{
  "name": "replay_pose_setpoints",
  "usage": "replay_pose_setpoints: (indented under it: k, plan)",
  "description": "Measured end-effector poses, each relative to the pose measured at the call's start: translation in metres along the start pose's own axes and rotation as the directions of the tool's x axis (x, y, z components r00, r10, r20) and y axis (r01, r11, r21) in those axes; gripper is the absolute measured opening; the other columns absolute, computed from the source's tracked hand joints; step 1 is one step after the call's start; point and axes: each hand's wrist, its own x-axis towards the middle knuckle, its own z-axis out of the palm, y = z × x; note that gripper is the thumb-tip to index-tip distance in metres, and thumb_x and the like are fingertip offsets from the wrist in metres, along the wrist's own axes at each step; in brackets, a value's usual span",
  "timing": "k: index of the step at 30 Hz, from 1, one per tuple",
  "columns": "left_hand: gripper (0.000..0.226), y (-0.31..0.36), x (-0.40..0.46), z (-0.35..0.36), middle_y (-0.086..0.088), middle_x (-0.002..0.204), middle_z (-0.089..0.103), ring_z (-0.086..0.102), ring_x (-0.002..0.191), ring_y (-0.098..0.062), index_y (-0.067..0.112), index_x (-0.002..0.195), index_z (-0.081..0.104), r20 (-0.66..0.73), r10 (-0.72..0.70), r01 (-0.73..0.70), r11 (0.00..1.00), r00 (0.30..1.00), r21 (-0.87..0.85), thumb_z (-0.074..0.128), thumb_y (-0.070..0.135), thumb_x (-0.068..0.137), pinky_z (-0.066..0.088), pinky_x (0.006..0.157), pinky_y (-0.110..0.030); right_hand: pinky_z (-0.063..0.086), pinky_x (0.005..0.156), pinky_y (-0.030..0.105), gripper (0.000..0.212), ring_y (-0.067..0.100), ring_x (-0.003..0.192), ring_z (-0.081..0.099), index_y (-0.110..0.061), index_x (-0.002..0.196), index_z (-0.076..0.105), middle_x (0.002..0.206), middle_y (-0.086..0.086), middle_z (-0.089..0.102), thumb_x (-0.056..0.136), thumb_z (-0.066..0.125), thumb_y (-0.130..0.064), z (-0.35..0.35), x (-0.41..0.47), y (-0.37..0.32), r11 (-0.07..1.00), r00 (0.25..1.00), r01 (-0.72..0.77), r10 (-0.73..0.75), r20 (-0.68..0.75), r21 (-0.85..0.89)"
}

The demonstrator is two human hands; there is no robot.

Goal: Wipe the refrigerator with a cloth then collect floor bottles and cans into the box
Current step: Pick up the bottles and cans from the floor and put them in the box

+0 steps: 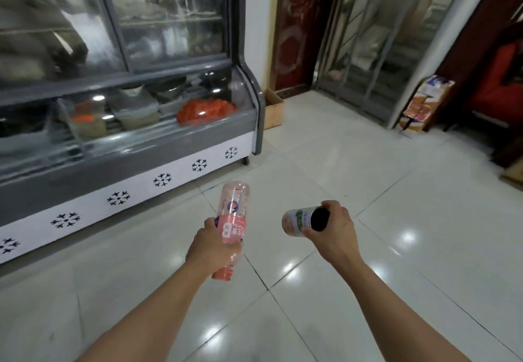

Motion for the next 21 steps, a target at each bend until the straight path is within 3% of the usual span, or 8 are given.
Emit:
replay_pose_setpoints:
  k: [4, 8, 12, 15, 21]
  plan:
    - [0.068, 0.066, 0.048, 0.006, -0.001, 0.102, 0.061, 0.061, 0.087, -0.018, 0.016, 0.121, 0.042, 0.036, 0.046, -0.045, 0.998, 0.998, -0.037, 0.075, 0.036, 0.065, 0.05, 0.073, -0.028, 0.049, 0.077, 0.031, 0.065, 0.019, 0.101, 0.054, -0.017, 0.13, 0.043, 0.123, 0.004, 0.048, 0.075, 0.075, -0.028, -0.025, 0.064, -0.004, 1.0, 0.998, -0.006, 0.008, -0.063, 0.024]
    - [0.067, 0.135, 0.107, 0.019, 0.001, 0.101, 0.061, 0.06, 0.084, -0.014, 0.017, 0.122, 0.041, 0.063, 0.109, -0.108, 0.994, 0.992, -0.008, 0.073, 0.034, 0.066, 0.047, 0.067, -0.025, 0.046, 0.072, 0.029, 0.063, 0.017, 0.095, 0.052, -0.018, 0.129, 0.043, 0.122, 0.004, 0.048, 0.074, 0.074, -0.025, -0.046, 0.144, 0.0, 1.0, 0.995, -0.008, 0.009, -0.097, 0.017]
    - [0.066, 0.209, 0.174, 0.035, 0.002, 0.1, 0.063, 0.061, 0.083, -0.014, 0.017, 0.123, 0.044, 0.027, 0.141, -0.141, 0.99, 0.99, -0.004, 0.074, 0.034, 0.066, 0.048, 0.066, -0.026, 0.046, 0.074, 0.029, 0.063, 0.019, 0.099, 0.054, -0.019, 0.129, 0.043, 0.124, 0.003, 0.047, 0.074, 0.073, -0.024, -0.069, 0.237, 0.012, 0.999, 0.994, 0.014, -0.01, -0.113, 0.036]
    - [0.069, 0.264, 0.221, 0.047, 0.008, 0.092, 0.059, 0.058, 0.077, -0.009, 0.018, 0.127, 0.04, 0.004, 0.123, -0.122, 0.99, 0.992, -0.068, 0.075, 0.033, 0.069, 0.044, 0.057, -0.023, 0.047, 0.074, 0.03, 0.064, 0.019, 0.101, 0.054, -0.019, 0.13, 0.042, 0.125, 0.002, 0.046, 0.075, 0.073, -0.024, -0.089, 0.31, 0.019, 0.999, 0.995, 0.01, -0.007, -0.101, 0.036]
    - [0.064, 0.35, 0.301, 0.065, 0.002, 0.101, 0.062, 0.062, 0.09, -0.019, 0.019, 0.121, 0.042, -0.002, 0.093, -0.093, 0.99, 0.996, -0.108, 0.075, 0.034, 0.069, 0.053, 0.08, -0.035, 0.047, 0.074, 0.031, 0.063, 0.02, 0.102, 0.053, -0.019, 0.13, 0.042, 0.125, 0.003, 0.046, 0.075, 0.072, -0.024, -0.118, 0.435, 0.022, 0.999, 0.996, 0.036, -0.034, -0.084, 0.023]
